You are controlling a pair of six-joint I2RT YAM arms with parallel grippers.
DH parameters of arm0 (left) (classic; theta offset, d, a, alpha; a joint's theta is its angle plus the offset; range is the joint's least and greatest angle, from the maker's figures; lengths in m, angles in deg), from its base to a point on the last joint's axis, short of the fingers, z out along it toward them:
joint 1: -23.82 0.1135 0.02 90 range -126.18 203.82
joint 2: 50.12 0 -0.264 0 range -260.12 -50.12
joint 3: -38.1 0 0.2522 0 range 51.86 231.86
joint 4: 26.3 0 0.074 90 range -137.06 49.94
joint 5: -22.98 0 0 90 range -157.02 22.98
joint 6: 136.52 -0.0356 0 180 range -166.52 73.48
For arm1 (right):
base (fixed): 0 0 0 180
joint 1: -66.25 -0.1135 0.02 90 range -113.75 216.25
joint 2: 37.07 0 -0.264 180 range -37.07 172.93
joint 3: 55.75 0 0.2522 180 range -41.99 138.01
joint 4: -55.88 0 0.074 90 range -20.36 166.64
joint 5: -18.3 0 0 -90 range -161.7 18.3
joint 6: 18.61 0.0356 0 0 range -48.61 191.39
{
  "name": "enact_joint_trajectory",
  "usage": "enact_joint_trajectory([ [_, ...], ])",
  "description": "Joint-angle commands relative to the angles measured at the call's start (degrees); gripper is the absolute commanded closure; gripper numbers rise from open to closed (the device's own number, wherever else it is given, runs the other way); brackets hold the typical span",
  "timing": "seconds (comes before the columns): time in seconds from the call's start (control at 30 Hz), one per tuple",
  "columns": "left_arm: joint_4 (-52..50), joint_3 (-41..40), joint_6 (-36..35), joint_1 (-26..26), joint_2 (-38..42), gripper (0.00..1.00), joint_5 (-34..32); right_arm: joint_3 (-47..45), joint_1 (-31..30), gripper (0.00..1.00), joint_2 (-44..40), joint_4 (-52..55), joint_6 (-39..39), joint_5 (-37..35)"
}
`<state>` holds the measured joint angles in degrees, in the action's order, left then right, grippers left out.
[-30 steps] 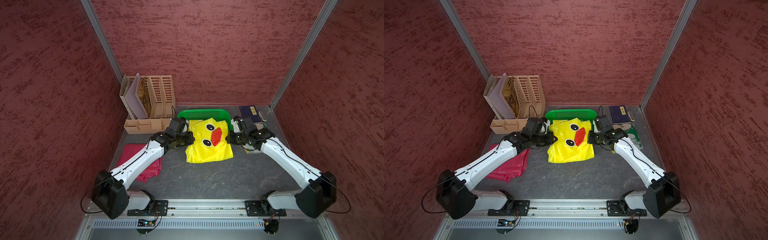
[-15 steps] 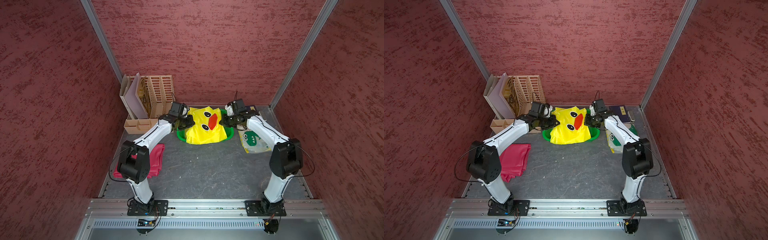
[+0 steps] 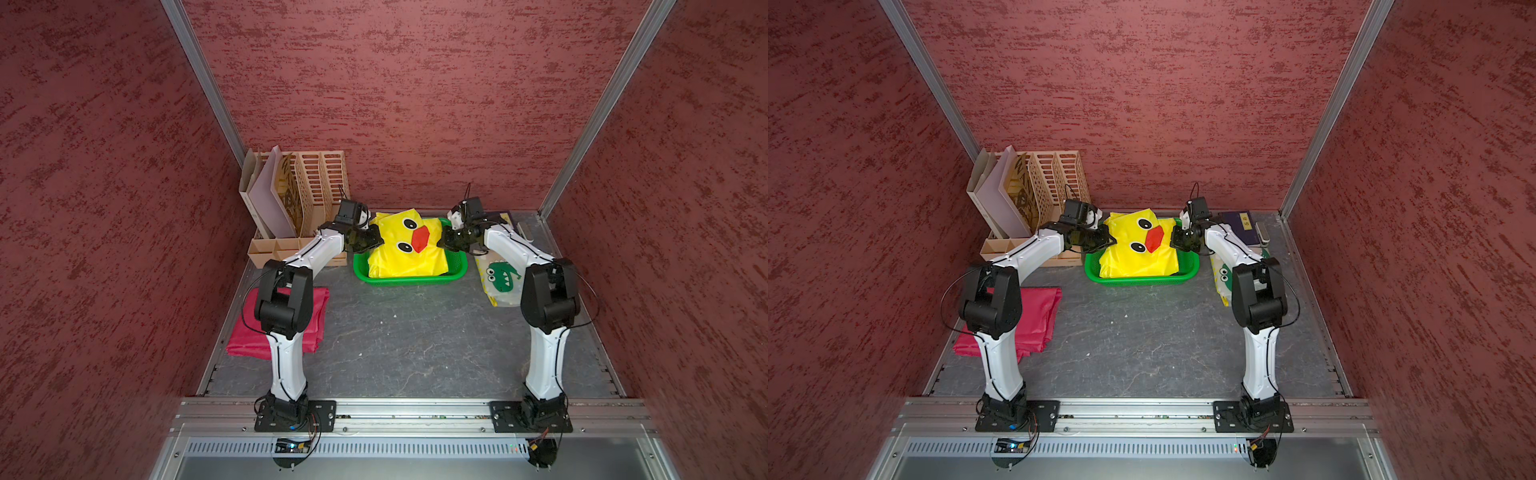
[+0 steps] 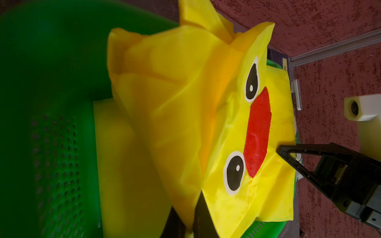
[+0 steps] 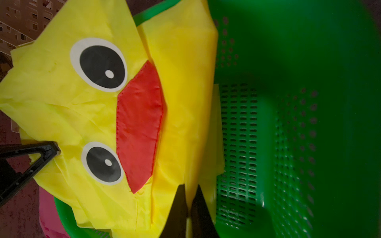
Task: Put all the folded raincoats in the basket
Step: Place the raincoat in the basket.
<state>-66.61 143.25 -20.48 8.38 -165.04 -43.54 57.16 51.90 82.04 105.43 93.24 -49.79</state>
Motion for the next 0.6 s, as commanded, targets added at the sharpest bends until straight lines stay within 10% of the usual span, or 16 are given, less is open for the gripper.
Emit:
enact_joint_trajectory([
  [0.0,1.03,-0.30,-0.73,0.10,-0.93,0.96,-0.99,-0.66,0.36,1.00,0.68,-2.46,-0.95,1.50],
  [0.23,-2.04,-0.92,-0.91,-0.91,-0.81,0.73,-3.53,-0.91,0.30,1.00,0.73,-2.93,-1.20,2.35],
  [0.3,-4.57,0.51,-0.91,-0.95,-1.19,0.52,-3.86,-0.97,0.31,0.98,0.26,-2.59,-1.36,2.17],
  [0.43,-7.24,1.54,-1.77,-1.67,0.03,0.20,-6.90,-1.11,0.30,0.54,-1.26,-1.49,-1.64,1.72],
  [0.57,-9.66,2.94,-2.37,-2.48,2.88,0.05,-9.99,-1.07,0.29,0.36,-4.19,0.75,-2.09,-1.02],
])
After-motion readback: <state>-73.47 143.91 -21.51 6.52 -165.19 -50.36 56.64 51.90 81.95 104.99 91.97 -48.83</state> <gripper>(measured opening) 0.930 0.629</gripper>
